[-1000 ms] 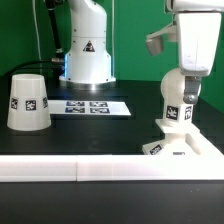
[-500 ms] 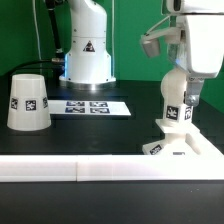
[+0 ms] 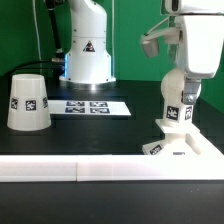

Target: Assemble lamp

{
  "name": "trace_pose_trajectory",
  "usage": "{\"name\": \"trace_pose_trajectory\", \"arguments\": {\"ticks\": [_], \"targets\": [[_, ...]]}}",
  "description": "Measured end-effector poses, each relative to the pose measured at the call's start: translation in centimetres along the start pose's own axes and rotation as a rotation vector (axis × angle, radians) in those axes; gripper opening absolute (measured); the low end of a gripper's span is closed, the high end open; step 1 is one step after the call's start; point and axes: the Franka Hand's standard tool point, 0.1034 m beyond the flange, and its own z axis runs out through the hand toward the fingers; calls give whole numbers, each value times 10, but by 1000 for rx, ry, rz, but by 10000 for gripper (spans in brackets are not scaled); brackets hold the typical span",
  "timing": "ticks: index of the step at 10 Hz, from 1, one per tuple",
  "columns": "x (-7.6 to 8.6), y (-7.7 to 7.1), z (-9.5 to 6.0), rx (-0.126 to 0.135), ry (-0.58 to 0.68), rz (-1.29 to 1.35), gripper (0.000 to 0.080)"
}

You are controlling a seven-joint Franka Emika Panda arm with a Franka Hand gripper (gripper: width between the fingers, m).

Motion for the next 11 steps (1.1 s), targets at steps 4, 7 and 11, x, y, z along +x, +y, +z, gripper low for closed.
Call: {"name": "trace_pose_trajectory", "arguments": {"ticks": [4,7,11], "targets": [[-4,2,-1,10,20,398,576],[-4,4,-2,13,29,657,577],[-5,8,-4,4,38,933,577]]}}
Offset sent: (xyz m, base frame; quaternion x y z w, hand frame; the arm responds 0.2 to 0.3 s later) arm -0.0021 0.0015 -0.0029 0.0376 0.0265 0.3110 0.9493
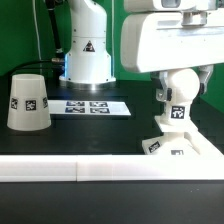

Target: Assemble lamp

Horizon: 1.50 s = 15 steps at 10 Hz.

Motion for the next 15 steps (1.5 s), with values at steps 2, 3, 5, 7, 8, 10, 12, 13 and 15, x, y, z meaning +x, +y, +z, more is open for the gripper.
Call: {"name": "trace_pose_trajectory", "arguments": {"ticks": [2,3,5,7,8,10,12,13,15], "targets": [[1,4,-1,-10,18,150,577],[-1,5,-3,-22,41,268,577],[-7,8,-3,-34,58,418,577],[-9,13,-3,-34,64,549,577],[-10,14,-3,-34,65,588,577],[-10,13,-2,-34,63,573,686],[-9,9,-4,-41,73,482,697],[-15,3,-6,-41,75,462,697],[-33,-12,-14,-39,68,452,698]]}}
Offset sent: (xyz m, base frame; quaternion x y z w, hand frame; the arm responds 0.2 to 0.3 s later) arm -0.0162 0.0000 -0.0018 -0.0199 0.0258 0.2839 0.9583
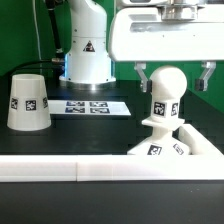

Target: Assemble lamp

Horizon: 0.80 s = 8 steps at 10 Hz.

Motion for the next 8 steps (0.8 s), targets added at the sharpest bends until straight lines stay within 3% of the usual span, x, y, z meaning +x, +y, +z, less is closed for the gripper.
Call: {"name": "trace_pose_trajectory", "arguments": {"ticks": [2,4,8], "targets": [[-21,7,-15,5,-1,15,698],[-45,25,-20,4,-6,21,698],[-53,68,-22,15,-14,-5,698]]}}
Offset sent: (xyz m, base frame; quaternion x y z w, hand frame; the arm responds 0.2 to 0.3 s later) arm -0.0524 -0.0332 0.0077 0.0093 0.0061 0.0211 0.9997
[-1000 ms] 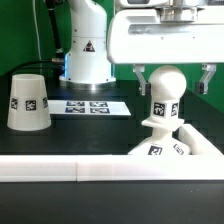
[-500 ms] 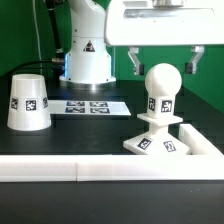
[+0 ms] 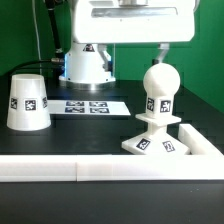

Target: Assemble lamp

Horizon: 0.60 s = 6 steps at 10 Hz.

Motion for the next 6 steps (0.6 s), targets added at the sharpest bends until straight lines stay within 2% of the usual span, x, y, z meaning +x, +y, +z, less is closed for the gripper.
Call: {"name": "trace_pose_trajectory", "arguments": {"ticks": [2,6], "targets": [[-1,-3,2,1,-3,-4,698],[-4,0,6,-1,-12,15,698]]}}
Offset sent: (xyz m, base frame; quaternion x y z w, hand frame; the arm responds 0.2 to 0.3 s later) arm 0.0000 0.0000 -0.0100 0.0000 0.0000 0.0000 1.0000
